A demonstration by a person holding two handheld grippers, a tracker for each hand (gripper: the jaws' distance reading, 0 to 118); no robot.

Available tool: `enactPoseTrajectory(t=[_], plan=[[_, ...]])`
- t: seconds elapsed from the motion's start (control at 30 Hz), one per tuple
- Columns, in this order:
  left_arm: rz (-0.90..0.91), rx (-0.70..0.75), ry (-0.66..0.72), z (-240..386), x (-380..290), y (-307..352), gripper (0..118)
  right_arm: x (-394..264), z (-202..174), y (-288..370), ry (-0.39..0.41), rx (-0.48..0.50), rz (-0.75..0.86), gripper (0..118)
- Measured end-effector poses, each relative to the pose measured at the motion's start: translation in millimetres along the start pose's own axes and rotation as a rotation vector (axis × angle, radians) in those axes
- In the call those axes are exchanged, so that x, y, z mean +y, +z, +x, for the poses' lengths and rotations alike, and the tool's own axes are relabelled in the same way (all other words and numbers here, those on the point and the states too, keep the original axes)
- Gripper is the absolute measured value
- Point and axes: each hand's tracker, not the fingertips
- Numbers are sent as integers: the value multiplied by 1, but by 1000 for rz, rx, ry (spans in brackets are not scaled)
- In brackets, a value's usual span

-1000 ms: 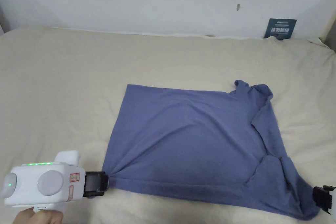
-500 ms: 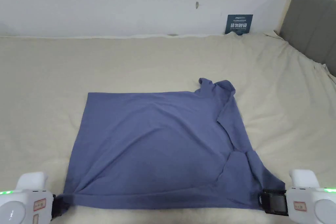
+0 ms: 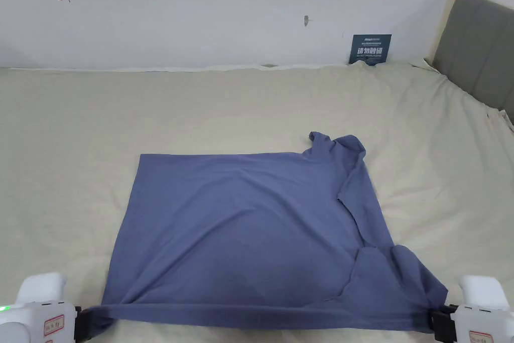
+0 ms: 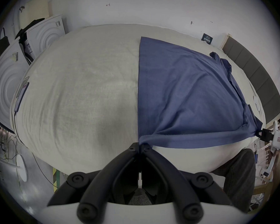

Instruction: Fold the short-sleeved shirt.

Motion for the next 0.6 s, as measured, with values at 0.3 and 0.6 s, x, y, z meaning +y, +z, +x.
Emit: enactPoseTrajectory(t=[0.3, 0.6], plan=[[77, -24, -1, 5, 62, 1, 0, 56, -9, 12, 28, -20, 81, 7], [99, -6, 0, 17, 151, -40, 0, 156, -34, -28, 53, -65, 117, 7]])
